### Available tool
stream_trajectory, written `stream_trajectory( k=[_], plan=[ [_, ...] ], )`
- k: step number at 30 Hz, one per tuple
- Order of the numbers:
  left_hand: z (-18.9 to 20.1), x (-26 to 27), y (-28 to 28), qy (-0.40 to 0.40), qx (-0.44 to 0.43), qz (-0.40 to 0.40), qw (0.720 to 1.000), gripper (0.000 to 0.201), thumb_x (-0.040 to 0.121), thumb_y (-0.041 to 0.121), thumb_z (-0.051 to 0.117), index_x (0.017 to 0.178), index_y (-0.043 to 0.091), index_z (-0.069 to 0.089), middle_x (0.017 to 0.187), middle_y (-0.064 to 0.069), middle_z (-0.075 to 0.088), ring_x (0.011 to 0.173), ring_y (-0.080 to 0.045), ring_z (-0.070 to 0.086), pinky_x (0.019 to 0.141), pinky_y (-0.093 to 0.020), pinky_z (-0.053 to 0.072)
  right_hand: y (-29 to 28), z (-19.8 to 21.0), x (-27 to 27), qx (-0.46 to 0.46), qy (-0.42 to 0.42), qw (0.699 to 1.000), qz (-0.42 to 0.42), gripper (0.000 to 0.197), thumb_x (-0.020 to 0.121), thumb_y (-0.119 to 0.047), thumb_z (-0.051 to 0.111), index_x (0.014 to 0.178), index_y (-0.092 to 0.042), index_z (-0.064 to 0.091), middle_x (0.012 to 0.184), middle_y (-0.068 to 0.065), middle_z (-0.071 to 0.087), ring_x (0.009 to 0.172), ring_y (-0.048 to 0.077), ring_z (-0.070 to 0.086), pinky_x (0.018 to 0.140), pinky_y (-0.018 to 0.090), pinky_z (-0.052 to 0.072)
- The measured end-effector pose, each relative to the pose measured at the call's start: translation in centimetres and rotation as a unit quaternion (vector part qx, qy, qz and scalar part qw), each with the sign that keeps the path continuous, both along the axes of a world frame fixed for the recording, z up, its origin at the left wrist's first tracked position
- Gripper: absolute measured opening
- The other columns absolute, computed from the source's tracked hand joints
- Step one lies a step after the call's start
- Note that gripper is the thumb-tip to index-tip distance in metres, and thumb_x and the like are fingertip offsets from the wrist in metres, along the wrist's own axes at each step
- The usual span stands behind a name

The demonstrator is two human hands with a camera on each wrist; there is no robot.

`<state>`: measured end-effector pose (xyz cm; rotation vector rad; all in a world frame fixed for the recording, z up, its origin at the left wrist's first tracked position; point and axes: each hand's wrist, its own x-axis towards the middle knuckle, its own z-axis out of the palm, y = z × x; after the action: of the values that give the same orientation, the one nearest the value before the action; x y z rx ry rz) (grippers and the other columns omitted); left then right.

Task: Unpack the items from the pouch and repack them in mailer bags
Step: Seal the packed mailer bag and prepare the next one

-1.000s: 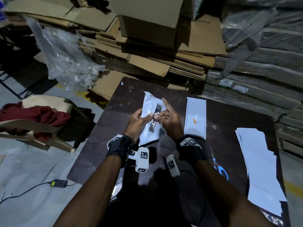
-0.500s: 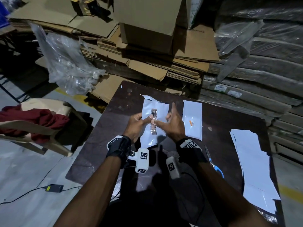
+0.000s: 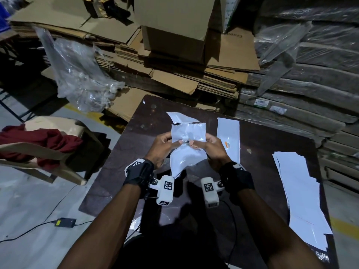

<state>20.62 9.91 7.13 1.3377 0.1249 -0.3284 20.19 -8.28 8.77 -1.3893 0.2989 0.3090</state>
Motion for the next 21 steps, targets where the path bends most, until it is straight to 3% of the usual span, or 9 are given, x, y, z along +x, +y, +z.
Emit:
stream_trajectory(
  k=[2,4,6,9,11,13,17,19,21],
  plan=[
    [0.2,0.2,0.3,0.031,-0.013,0.001,0.999,0.025,0.089,-0.008,0.058,0.109,0.004,0.069,0.105,-0.013,0.073,0.086,-0.020,0.069,0.077,-0.031,0.057,-0.5,0.0,-0.1,0.026,0.009,1.000,0.006,0.037,0.076,0.003,0.074,0.112,-0.001,0.068,0.109,0.020,0.071,0.092,0.032,0.068,0.084,0.042,0.054],
    [0.7,0.3,0.4,0.070,-0.043,0.002,0.997,0.023,0.093,-0.004,0.050,0.105,0.003,0.067,0.095,-0.013,0.072,0.069,-0.017,0.066,0.058,-0.024,0.057,-0.9,-0.1,-0.1,0.044,0.016,0.999,-0.001,0.036,0.078,0.004,0.071,0.113,0.000,0.067,0.110,0.020,0.071,0.096,0.034,0.069,0.086,0.044,0.055],
    [1.3,0.4,0.5,0.111,-0.084,0.002,0.990,0.022,0.100,0.014,0.044,0.103,0.005,0.064,0.088,-0.012,0.070,0.060,-0.015,0.066,0.050,-0.023,0.055,-1.2,-0.1,0.1,0.037,0.019,0.999,-0.016,0.034,0.078,0.006,0.070,0.112,0.001,0.068,0.108,0.019,0.071,0.094,0.033,0.069,0.084,0.043,0.057],
    [1.3,1.0,0.4,0.150,-0.091,-0.020,0.984,0.047,0.100,0.050,0.039,0.102,0.010,0.065,0.077,-0.005,0.065,0.060,-0.017,0.063,0.056,-0.030,0.057,-1.6,0.1,0.6,0.005,0.015,1.000,-0.021,0.031,0.076,0.006,0.070,0.107,0.003,0.069,0.106,0.021,0.072,0.092,0.034,0.068,0.081,0.042,0.056],
    [1.5,1.1,0.1,0.144,-0.050,-0.059,0.987,0.038,0.100,0.042,0.044,0.101,0.012,0.067,0.079,-0.004,0.060,0.057,-0.014,0.059,0.053,-0.027,0.055,-1.9,0.4,0.9,-0.027,0.004,0.999,-0.024,0.029,0.075,0.008,0.071,0.104,0.003,0.070,0.104,0.019,0.072,0.089,0.031,0.069,0.081,0.041,0.056],
    [1.8,1.0,-0.2,0.143,-0.058,-0.068,0.986,0.023,0.101,0.024,0.050,0.103,0.010,0.067,0.091,-0.007,0.070,0.062,-0.015,0.068,0.054,-0.026,0.059,-2.1,1.1,0.9,-0.065,-0.017,0.998,-0.016,0.024,0.076,0.009,0.069,0.100,0.002,0.072,0.098,0.015,0.074,0.082,0.026,0.070,0.075,0.035,0.057],
    [2.0,1.2,-0.4,0.123,-0.085,-0.052,0.987,0.015,0.095,-0.004,0.053,0.096,-0.001,0.067,0.083,-0.015,0.072,0.060,-0.018,0.068,0.051,-0.025,0.059,-2.8,1.3,0.9,-0.100,-0.029,0.995,0.005,0.014,0.081,0.007,0.055,0.080,0.002,0.068,0.068,0.014,0.063,0.063,0.027,0.056,0.061,0.030,0.045],
    [1.9,1.5,-0.4,0.105,-0.061,-0.039,0.992,0.015,0.092,-0.011,0.053,0.097,-0.005,0.065,0.082,-0.017,0.069,0.059,-0.019,0.066,0.049,-0.024,0.056,-3.4,1.1,0.8,-0.054,-0.022,0.998,0.004,0.016,0.080,-0.002,0.053,0.085,0.004,0.067,0.077,0.019,0.062,0.070,0.034,0.052,0.062,0.034,0.042],
    [1.9,1.6,-0.5,0.081,-0.054,-0.023,0.995,0.016,0.091,-0.011,0.055,0.099,-0.002,0.065,0.082,-0.013,0.072,0.064,-0.018,0.067,0.054,-0.024,0.057,-3.8,1.4,0.6,0.008,-0.026,1.000,-0.009,0.021,0.087,-0.011,0.052,0.095,0.004,0.065,0.091,0.020,0.065,0.081,0.038,0.061,0.066,0.036,0.051]
  ],
)
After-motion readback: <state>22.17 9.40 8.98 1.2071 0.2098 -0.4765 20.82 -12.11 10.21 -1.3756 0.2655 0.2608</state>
